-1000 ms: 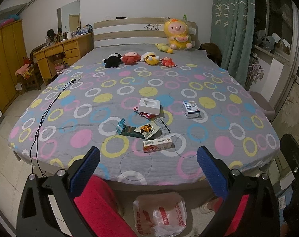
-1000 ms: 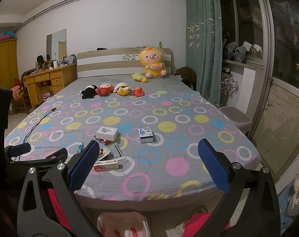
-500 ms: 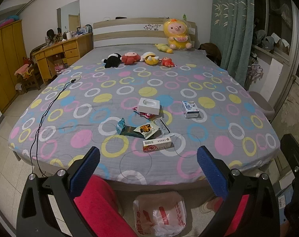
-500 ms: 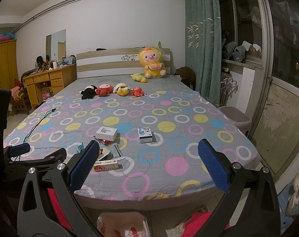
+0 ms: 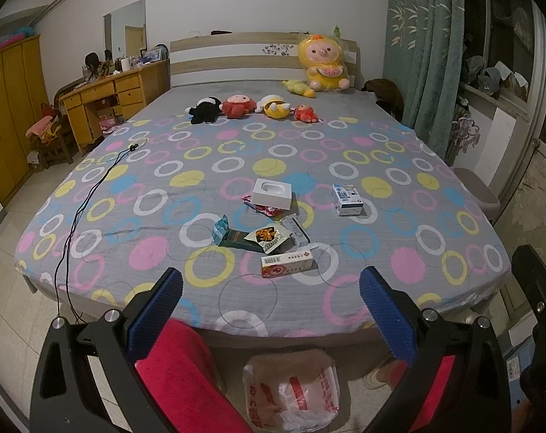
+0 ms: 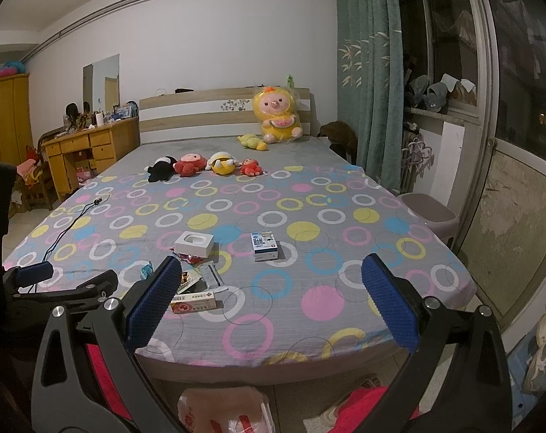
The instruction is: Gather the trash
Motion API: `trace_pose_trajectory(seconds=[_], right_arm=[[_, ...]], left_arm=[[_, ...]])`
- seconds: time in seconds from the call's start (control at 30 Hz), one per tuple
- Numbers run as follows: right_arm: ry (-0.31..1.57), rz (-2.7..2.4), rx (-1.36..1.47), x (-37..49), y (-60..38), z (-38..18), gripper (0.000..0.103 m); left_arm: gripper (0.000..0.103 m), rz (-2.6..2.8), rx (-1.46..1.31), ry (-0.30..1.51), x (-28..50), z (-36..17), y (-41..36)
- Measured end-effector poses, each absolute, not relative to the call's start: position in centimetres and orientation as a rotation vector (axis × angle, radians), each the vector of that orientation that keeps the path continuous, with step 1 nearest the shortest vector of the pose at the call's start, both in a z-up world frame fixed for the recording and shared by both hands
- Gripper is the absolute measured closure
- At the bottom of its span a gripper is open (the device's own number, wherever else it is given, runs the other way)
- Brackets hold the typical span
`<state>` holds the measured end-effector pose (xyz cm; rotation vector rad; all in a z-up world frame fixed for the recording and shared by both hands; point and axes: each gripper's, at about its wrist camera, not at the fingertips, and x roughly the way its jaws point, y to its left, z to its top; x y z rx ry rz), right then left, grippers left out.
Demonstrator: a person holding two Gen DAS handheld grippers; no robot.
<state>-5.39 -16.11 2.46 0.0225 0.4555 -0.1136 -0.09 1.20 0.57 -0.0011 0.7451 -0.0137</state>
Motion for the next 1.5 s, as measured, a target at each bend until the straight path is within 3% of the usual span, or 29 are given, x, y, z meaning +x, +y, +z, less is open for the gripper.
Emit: trace_pose_trajectory(seconds=[0.5, 0.8, 1.03, 1.5], right_arm=[[0.486, -0.1, 0.013, -4.3, -16.1, 1.6, 0.005], [0.509, -0.08, -0.01, -1.8, -16.2, 0.3, 0.005], [0.568, -0.006, -0.02, 1.7, -16.9, -1.2, 0.005], [0.678, 0.058, -0.033, 11.0, -20.4, -2.0, 0.005]], left_arm=[[0.007, -0.008, -0.023, 0.758, 0.3, 0.5, 1.8], [0.007, -0.088, -0.244, 0.889, 3.7, -2.9, 5.6], [0.007, -0.08, -0.118, 0.939, 6.2, -4.2, 7.5], [0.007, -0.091, -0.185, 1.163, 15.7, -7.0, 13.3]])
